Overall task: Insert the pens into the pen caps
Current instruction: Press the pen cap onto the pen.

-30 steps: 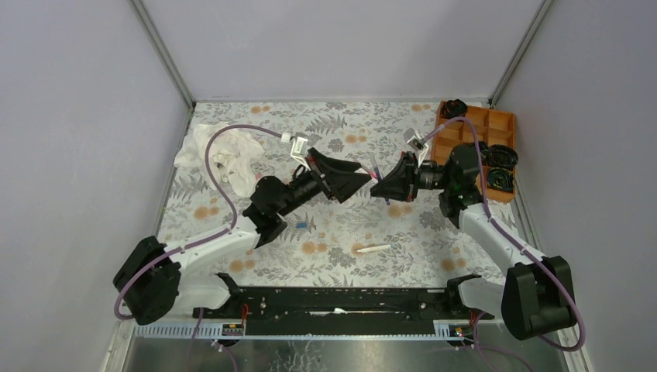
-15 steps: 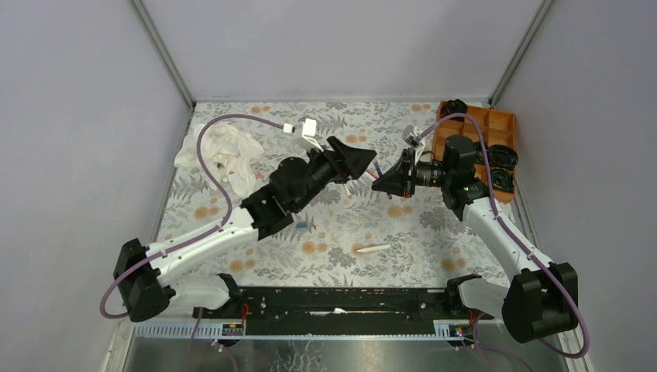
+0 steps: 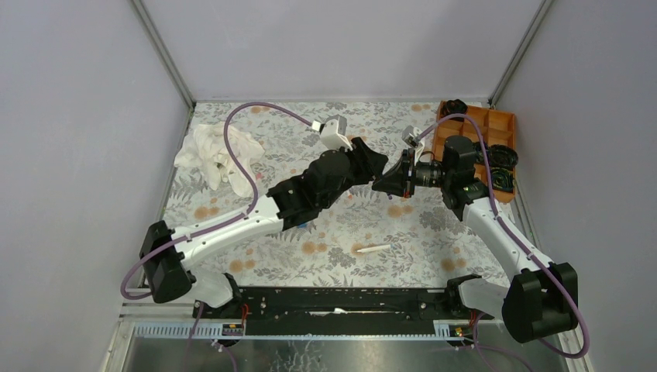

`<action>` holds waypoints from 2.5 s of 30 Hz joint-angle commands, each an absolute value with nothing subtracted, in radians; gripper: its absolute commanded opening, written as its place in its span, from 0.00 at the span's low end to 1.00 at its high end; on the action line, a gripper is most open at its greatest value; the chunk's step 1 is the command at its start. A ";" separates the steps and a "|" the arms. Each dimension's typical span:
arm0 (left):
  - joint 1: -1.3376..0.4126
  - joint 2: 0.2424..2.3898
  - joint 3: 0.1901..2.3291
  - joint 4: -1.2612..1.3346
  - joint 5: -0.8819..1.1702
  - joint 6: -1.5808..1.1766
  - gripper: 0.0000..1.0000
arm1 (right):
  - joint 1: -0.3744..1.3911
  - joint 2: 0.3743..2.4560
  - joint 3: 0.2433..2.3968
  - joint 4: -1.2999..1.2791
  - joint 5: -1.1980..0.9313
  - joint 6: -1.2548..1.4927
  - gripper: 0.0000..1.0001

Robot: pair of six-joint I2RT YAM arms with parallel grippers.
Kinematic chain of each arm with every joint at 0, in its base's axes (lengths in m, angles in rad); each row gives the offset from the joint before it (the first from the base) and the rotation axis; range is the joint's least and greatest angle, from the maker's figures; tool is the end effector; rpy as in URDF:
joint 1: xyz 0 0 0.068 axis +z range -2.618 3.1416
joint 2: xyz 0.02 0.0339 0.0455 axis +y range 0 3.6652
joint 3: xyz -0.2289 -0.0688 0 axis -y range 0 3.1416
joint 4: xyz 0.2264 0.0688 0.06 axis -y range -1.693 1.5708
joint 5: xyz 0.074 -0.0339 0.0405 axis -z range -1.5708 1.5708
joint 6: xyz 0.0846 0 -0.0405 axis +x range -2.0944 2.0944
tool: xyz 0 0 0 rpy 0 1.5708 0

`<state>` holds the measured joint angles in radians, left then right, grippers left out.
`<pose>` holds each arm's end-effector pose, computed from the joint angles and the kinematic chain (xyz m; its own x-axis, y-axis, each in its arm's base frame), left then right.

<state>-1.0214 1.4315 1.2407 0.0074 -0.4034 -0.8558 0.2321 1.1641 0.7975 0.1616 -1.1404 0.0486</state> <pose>0.2221 -0.2992 0.3285 -0.5025 -0.5092 -0.6987 0.3102 0.6481 -0.6955 0.2444 0.1368 0.2763 -0.2446 -0.0370 -0.9689 -0.9511 0.2034 0.2323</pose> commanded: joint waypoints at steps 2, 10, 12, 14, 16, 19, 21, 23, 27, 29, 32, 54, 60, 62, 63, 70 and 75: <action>-1.029 1.459 1.305 -0.090 -0.500 -0.859 0.48 | 0.232 1.141 0.813 0.162 -1.131 0.031 0.00; -1.029 1.469 1.318 -0.107 -0.530 -0.859 0.48 | 0.232 1.140 0.811 0.160 -1.131 0.029 0.00; -1.029 1.473 1.323 -0.107 -0.536 -0.858 0.48 | 0.231 1.140 0.811 0.159 -1.128 0.028 0.00; -1.029 1.476 1.330 -0.109 -0.539 -0.854 0.46 | 0.232 1.140 0.811 0.155 -1.126 0.026 0.00; -1.029 1.479 1.336 -0.111 -0.538 -0.851 0.40 | 0.232 1.140 0.811 0.153 -1.125 0.023 0.00; -1.029 1.486 1.343 -0.119 -0.529 -0.850 0.30 | 0.232 1.140 0.811 0.152 -1.124 0.020 0.00; -1.029 1.489 1.346 -0.121 -0.517 -0.851 0.16 | 0.231 1.139 0.812 0.148 -1.120 0.016 0.00; -1.029 1.493 1.346 -0.125 -0.501 -0.855 0.01 | 0.232 1.137 0.814 0.138 -1.114 0.009 0.00; -1.029 1.494 1.333 -0.121 -0.463 -0.865 0.00 | 0.231 1.132 0.825 0.108 -1.086 -0.030 0.00; -1.030 1.492 1.313 -0.102 -0.427 -0.874 0.00 | 0.232 1.129 0.830 0.102 -1.073 -0.031 0.00; -1.044 1.491 1.254 -0.044 -0.372 -0.892 0.00 | 0.231 1.130 0.846 0.089 -1.040 -0.018 0.00; -1.181 1.533 0.988 0.152 -0.124 -1.001 0.00 | 0.213 1.147 0.866 0.128 -0.946 0.094 0.00; -1.200 1.553 1.001 0.156 -0.050 -0.993 0.00 | 0.213 1.143 0.878 0.094 -0.914 0.040 0.00; -1.205 1.568 1.019 0.155 -0.011 -0.980 0.00 | 0.213 1.147 0.885 0.082 -0.906 0.020 0.00; -1.207 1.573 1.029 0.149 0.006 -0.974 0.00 | 0.212 1.149 0.890 0.078 -0.904 0.017 0.00; -1.209 1.560 1.037 0.134 0.092 -0.932 0.00 | 0.207 1.167 0.920 0.103 -0.855 0.056 0.00; -1.208 1.525 0.998 0.127 0.031 -0.939 0.00 | 0.193 1.169 0.912 0.124 -0.869 0.087 0.00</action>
